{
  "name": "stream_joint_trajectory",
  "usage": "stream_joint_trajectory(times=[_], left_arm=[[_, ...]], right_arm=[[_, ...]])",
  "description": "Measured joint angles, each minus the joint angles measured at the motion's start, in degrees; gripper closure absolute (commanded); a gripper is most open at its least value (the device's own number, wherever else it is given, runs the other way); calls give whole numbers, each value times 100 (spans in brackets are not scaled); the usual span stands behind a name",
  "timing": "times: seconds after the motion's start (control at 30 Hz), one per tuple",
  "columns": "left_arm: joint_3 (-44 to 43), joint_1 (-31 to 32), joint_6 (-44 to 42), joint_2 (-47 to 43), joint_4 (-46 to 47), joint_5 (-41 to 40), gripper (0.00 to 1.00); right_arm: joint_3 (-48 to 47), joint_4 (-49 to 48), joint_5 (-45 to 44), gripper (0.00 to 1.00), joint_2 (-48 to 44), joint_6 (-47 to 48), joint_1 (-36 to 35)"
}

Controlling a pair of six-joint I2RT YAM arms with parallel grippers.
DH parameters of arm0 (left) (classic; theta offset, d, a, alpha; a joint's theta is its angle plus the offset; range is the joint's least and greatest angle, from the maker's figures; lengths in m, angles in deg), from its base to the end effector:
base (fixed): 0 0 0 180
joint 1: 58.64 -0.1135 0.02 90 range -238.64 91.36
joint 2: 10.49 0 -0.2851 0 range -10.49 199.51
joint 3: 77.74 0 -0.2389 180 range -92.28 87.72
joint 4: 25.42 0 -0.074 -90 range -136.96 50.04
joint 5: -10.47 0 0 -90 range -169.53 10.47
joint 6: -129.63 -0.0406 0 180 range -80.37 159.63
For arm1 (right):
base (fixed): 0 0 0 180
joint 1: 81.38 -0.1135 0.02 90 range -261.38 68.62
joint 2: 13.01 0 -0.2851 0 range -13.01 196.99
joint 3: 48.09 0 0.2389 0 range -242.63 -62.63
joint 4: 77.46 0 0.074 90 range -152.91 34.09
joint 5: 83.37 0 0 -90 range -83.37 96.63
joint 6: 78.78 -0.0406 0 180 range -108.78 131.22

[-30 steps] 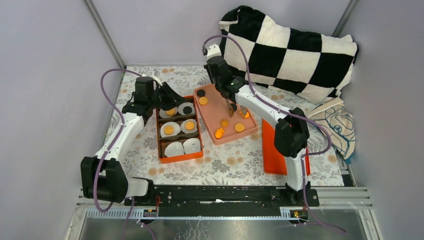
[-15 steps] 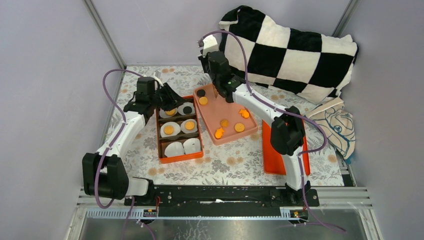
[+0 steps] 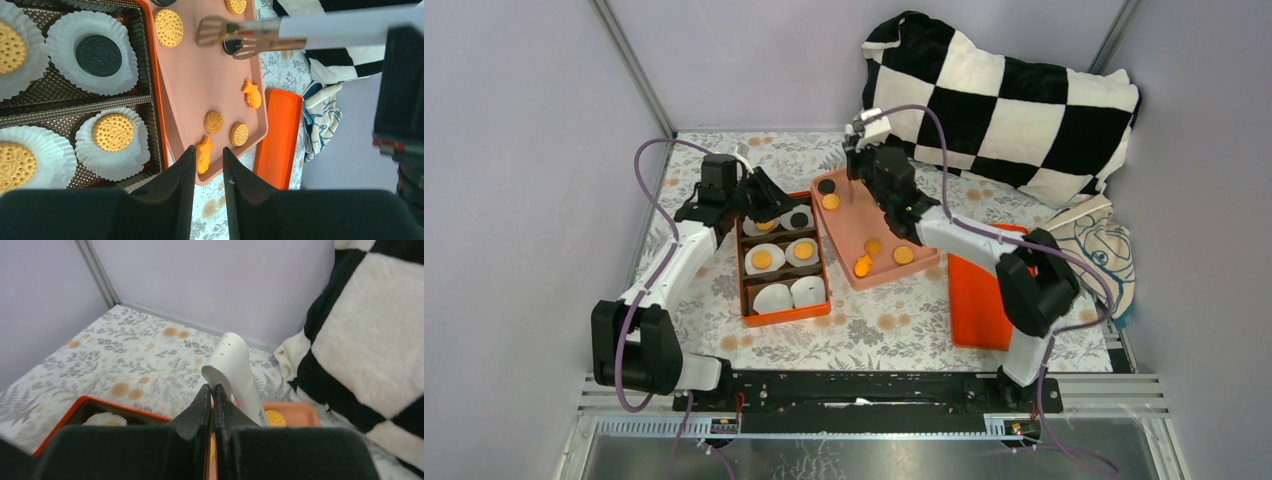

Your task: Pack the cookies

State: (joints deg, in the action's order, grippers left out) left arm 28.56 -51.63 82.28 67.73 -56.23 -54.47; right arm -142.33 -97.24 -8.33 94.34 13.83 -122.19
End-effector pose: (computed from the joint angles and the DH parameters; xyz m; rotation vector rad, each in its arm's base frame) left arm 0.2861 -0.0525 0.3097 -0.4469 2.2435 -0.9517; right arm 0.3476 0.2863 0.3446 -0.3381 1.4286 0.3539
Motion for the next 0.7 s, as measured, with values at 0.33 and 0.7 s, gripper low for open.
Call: stream_joint_trajectory(times=[0.33,0.7], left_arm=[[0,146,4,48,4,0,69],[0,295,9,46,7,-2,69]], right_arm=[[1947,525,686,97,-1976,-1108,-4],[3093,2889,1211,98,-3025,-2645,-278]])
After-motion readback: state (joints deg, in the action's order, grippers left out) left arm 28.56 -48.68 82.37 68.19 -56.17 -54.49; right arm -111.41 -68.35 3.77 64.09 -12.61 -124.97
